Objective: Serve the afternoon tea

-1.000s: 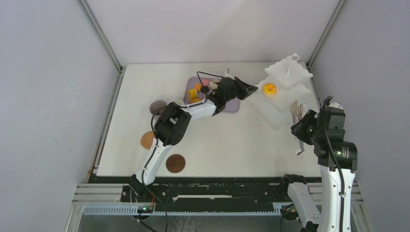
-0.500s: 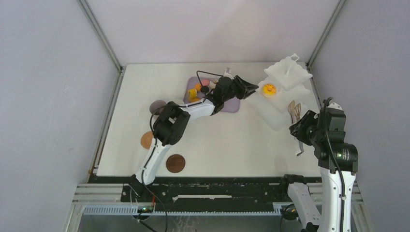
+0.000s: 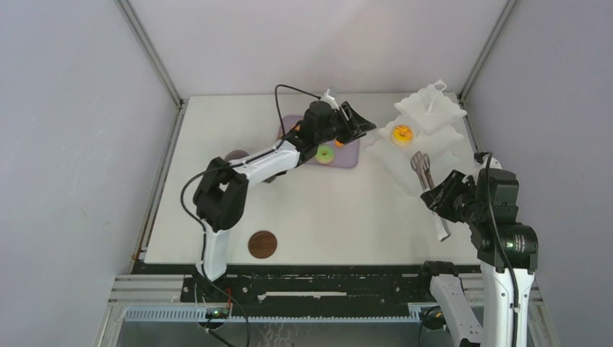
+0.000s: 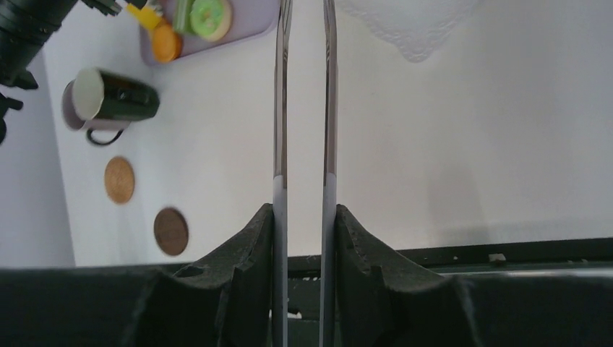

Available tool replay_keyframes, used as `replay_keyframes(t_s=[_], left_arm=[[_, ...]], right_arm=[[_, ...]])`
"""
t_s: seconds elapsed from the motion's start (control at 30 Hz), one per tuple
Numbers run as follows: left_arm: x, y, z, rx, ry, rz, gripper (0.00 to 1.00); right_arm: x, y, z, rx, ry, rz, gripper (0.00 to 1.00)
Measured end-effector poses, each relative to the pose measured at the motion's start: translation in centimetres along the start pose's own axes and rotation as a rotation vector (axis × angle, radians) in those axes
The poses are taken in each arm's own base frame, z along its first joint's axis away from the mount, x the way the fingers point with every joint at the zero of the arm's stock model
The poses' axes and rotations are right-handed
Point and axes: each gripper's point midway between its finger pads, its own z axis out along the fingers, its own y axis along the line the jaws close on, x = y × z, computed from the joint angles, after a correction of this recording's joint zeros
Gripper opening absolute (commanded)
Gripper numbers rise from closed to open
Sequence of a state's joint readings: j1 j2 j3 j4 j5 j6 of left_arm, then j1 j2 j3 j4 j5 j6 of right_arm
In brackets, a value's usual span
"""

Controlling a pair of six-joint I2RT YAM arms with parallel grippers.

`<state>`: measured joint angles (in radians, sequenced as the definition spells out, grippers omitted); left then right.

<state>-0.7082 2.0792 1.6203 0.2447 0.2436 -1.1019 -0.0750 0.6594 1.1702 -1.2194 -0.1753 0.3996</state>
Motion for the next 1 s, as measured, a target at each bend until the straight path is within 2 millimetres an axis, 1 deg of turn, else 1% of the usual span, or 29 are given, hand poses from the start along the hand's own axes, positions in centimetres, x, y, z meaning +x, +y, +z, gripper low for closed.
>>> replay_keyframes(t_s=[0.1, 0.13, 0.17, 0.2, 0.23, 0.3, 0.4, 0.47, 0.5, 0.53, 0.57, 0.6, 0.63, 0.7, 0.73, 0.8, 0.9, 1.0], left_arm=[[-0.5, -1.0, -2.9, -0.03, 0.004, 0.073, 0.55], [-0.7, -1.1, -4.0, -0.041, 0.004, 0.097, 0.55], [-1.1, -0.9, -5.6, -0.066, 0.004, 0.125, 0.55], [-1.5, -0.7, -6.8, -0.086, 0.003, 0.145, 0.55], [-2.1, -0.4, -8.4, -0.117, -0.001, 0.172, 0.55], [-3.5, 0.0, -11.7, -0.187, -0.023, 0.233, 0.59], [-6.0, -0.6, -17.1, -0.266, -0.089, 0.329, 0.6], [-6.7, -1.3, -20.6, -0.29, -0.127, 0.379, 0.64], [-6.9, -1.7, -22.4, -0.297, -0.145, 0.403, 0.64], [-7.1, -1.9, -24.2, -0.31, -0.167, 0.423, 0.65], [-7.2, -2.1, -25.6, -0.319, -0.18, 0.436, 0.65], [-7.4, -2.0, -27.3, -0.336, -0.201, 0.452, 0.66], [-7.6, -1.7, -28.9, -0.356, -0.22, 0.461, 0.66], [-8.0, -0.7, -31.5, -0.409, -0.258, 0.468, 0.67], [-8.2, 0.1, -32.9, -0.442, -0.275, 0.472, 0.67], [-7.9, 1.5, -35.0, -0.507, -0.292, 0.475, 0.67], [-7.4, 2.5, -36.1, -0.547, -0.287, 0.484, 0.67], [-7.0, 3.3, -36.6, -0.579, -0.272, 0.491, 0.67]], right_arm=[[0.9, 1.5, -0.3, -0.085, 0.042, -0.033, 0.38], [1.3, 2.1, -0.4, -0.116, 0.06, -0.047, 0.38], [1.7, 2.7, -0.5, -0.15, 0.079, -0.071, 0.38], [2.2, 3.4, -0.6, -0.186, 0.1, -0.098, 0.38], [2.7, 4.0, -0.6, -0.217, 0.123, -0.125, 0.38], [3.9, 5.6, -0.5, -0.278, 0.179, -0.206, 0.39], [5.8, 8.0, 1.0, -0.307, 0.254, -0.333, 0.4], [6.7, 9.5, 2.9, -0.286, 0.283, -0.391, 0.4], [7.0, 10.2, 4.5, -0.256, 0.294, -0.411, 0.4], [7.0, 10.7, 5.6, -0.236, 0.292, -0.417, 0.4], [7.2, 11.1, 7.5, -0.198, 0.297, -0.425, 0.4], [7.2, 11.3, 8.8, -0.17, 0.298, -0.428, 0.4], [7.2, 11.3, 10.7, -0.128, 0.296, -0.431, 0.4], [7.2, 11.2, 13.3, -0.071, 0.298, -0.431, 0.4], [7.2, 11.1, 14.2, -0.052, 0.299, -0.429, 0.4], [6.8, 10.9, 16.0, -0.012, 0.298, -0.42, 0.42], [5.7, 11.7, 17.6, 0.006, 0.285, -0.415, 0.44], [4.5, 13.4, 19.1, -0.015, 0.255, -0.4, 0.44]])
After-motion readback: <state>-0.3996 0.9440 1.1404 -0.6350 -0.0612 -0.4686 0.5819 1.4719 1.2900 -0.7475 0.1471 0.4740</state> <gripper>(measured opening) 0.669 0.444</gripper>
